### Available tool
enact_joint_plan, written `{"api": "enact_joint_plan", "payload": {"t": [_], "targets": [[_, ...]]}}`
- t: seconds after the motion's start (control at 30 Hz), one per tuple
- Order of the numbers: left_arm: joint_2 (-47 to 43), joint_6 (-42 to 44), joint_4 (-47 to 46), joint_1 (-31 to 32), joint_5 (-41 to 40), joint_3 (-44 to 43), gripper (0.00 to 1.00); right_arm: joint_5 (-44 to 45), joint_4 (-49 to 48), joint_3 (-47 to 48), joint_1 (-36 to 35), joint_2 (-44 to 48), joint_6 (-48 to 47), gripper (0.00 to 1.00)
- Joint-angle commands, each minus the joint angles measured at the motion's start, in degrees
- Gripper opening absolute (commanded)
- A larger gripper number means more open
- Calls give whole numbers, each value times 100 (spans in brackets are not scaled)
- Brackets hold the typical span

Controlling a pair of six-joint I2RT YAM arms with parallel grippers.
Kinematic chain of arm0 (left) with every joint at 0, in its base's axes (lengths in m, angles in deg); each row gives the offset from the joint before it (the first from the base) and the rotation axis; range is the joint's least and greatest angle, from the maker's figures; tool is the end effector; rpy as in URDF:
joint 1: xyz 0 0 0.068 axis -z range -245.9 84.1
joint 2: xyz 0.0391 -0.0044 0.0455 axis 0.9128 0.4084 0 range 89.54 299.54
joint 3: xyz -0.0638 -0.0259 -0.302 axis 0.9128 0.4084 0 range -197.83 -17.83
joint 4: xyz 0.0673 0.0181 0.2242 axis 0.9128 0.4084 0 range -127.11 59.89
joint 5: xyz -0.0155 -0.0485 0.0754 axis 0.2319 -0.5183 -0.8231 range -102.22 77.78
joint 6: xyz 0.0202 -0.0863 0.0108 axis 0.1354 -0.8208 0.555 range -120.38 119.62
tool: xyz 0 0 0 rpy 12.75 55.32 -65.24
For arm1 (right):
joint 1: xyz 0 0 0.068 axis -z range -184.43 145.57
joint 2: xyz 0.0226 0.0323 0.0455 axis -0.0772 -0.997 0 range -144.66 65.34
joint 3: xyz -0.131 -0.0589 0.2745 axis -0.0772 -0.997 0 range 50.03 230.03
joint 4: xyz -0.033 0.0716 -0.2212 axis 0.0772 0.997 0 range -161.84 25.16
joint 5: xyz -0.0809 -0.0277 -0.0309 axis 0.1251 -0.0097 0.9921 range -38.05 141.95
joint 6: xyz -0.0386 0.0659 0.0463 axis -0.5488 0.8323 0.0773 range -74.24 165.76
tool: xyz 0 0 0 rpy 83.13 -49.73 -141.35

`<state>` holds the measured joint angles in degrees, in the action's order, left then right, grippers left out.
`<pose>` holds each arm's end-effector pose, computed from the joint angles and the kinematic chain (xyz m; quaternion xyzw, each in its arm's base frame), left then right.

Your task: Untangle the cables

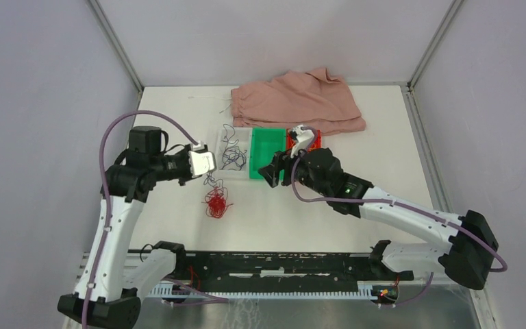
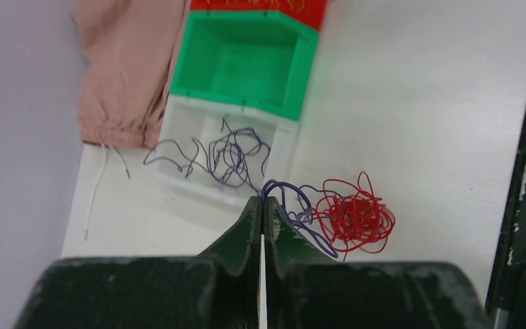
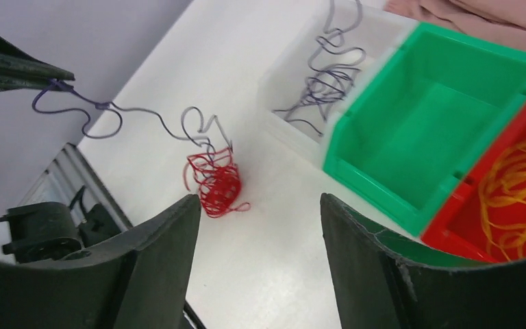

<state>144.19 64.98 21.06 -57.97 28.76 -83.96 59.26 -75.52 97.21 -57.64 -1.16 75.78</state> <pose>0.1288 -0.0706 0.3640 0.6232 0.6215 -0.1192 0.4595 0.1703 0.2110 0.3344 -0.1221 0.7866 0.3626 0.4846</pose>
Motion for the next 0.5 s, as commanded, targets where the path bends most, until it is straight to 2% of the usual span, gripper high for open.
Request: {"api": "enact_joint_plan", "payload": {"t": [0.0, 0.13, 0.23, 0.33, 0.47], "targets": [[-444, -1128, -271, 170, 1072, -289, 3, -1124, -1434, 532, -137, -430, -283, 73], [-675, -1674, -789, 179, 1282, -326, 3, -1736, -2106, 898, -462, -958, -591, 77], [-845, -2237, -1447, 182, 1397, -321, 3, -1846, -2139, 1265, -822, -1336, -986, 79], [-838, -2738, -1913, 187, 1572, -491, 3, -1706, -2163, 1547, -955, -1707, -1101, 79], [-579, -3231, -1931, 189, 1888, -1036, 3, -1209, -2065, 1914, -955, -2130, -1117, 75]]}}
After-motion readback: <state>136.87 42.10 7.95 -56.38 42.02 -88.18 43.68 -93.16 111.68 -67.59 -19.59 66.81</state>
